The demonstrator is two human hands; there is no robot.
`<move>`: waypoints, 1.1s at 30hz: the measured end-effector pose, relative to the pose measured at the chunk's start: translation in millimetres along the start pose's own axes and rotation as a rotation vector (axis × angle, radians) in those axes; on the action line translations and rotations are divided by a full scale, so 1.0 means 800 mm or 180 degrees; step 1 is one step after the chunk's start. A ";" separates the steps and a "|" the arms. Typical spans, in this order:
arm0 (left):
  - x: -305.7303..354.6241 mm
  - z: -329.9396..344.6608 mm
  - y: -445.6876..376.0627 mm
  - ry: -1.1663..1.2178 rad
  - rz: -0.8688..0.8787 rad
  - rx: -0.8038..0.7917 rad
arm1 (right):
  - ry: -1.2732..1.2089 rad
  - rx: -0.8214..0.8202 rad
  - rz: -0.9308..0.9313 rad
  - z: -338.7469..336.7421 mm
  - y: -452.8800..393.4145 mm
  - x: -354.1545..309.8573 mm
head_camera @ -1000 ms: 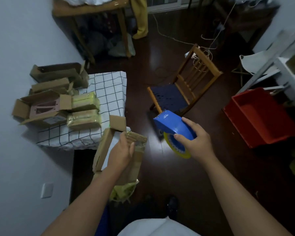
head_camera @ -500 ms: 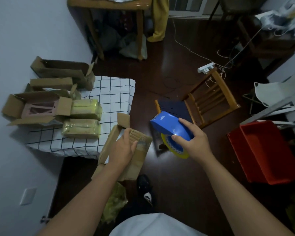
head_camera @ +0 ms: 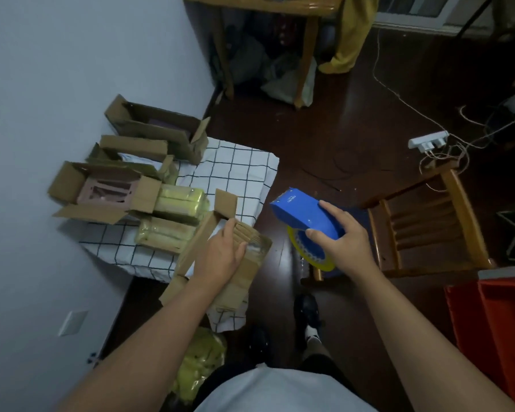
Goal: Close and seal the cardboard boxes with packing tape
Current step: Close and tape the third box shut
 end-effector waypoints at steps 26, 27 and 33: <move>-0.082 -0.060 -0.168 -0.0262 -0.0938 0.0772 | 0.0171 -0.1408 -0.0606 0.152 -0.337 -0.138; -0.084 -0.064 -0.176 -0.0251 -0.0981 0.0778 | 0.0189 -0.1462 -0.0649 0.159 -0.349 -0.149; -0.093 -0.083 -0.227 -0.0327 -0.1297 0.0789 | 0.0072 -0.1866 -0.0866 0.225 -0.431 -0.204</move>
Point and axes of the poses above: each hand's wrist, its own y-axis away from the middle knuckle, its own z-axis out of the palm, x = y × z, the point moved 4 cm from there along -y, towards the middle knuckle, and after that the axes turned 9 degrees about -y, right-handed, at the moved point
